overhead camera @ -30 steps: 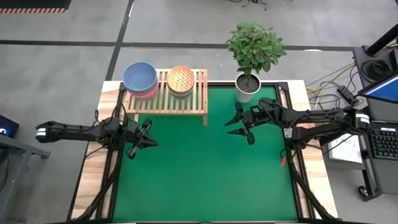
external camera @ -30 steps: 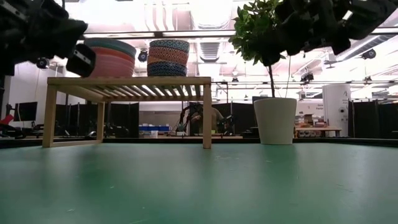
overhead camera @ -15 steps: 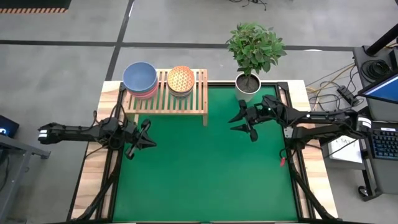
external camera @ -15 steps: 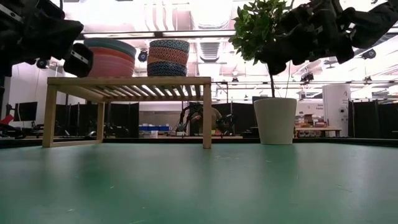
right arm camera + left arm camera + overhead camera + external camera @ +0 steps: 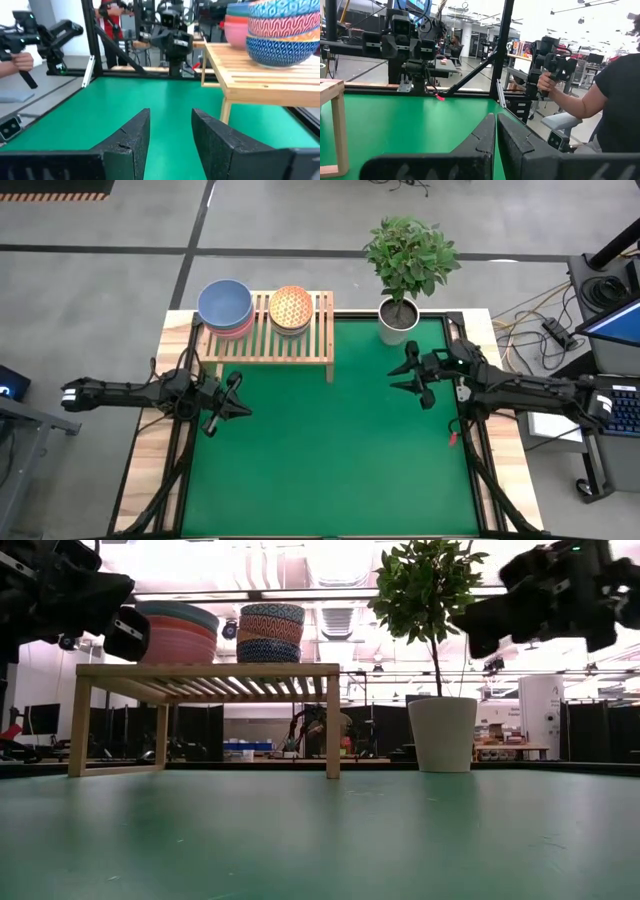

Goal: Place and stack bowls onto a shelf
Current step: Return to Home Position

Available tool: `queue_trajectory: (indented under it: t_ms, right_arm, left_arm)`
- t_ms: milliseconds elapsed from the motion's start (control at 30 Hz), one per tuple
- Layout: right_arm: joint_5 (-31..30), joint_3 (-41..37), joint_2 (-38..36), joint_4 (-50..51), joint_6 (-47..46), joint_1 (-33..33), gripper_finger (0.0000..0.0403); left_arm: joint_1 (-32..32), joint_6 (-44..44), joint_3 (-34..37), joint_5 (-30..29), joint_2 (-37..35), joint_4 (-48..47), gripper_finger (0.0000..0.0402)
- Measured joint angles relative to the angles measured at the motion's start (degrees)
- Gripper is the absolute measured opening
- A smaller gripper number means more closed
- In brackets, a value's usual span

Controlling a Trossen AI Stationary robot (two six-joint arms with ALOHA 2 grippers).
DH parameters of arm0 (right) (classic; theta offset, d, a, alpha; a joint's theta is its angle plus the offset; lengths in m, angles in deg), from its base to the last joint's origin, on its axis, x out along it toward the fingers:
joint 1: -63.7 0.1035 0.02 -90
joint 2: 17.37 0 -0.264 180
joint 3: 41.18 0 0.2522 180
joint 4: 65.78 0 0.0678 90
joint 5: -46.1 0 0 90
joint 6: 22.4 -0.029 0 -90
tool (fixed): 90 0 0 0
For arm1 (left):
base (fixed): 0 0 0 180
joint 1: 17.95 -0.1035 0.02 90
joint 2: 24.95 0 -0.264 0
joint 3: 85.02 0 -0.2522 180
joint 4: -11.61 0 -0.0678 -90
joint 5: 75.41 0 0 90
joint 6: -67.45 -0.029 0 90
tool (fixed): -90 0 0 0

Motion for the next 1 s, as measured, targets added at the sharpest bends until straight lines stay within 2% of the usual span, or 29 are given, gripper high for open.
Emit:
queue_trajectory:
  t_ms: [100, 200, 433, 633, 767, 867, 1000]
  right_arm:
    - [-0.65, -2.58, -4.97, 0.08, -1.26, 0.01, 0.0130]
    - [-3.89, -4.67, -9.77, 0.98, -2.51, 0.09, 0.0124]
    - [-10.79, -10.88, -20.90, 6.23, 1.98, 0.09, 0.0122]
    - [-11.01, -11.89, -30.63, 14.01, 3.02, 0.09, 0.0121]
    - [-10.61, -11.89, -36.04, 19.00, 1.41, 0.11, 0.0117]
    - [-10.73, -11.92, -38.17, 23.66, -2.52, 0.11, 0.0116]
    - [-10.75, -11.92, -38.71, 25.00, -1.52, 0.09, 0.0119]
  left_arm:
    - [0.00, 0.00, 0.00, -0.02, -0.02, 0.00, 0.0000]
    - [0.00, -0.09, 0.02, -0.07, 0.01, -0.01, 0.0000]
    - [0.00, 0.69, 0.02, -3.09, 0.03, -0.02, 0.0000]
    - [-0.02, 0.68, 0.02, -8.84, 0.46, 0.44, 0.0000]
    - [-0.02, 0.68, -0.08, -10.46, 0.40, 0.26, 0.0000]
    - [-0.02, 0.68, -0.31, -10.47, 0.95, 0.41, 0.0000]
    - [-0.02, 0.68, -0.37, -10.47, 1.47, 0.39, 0.0000]
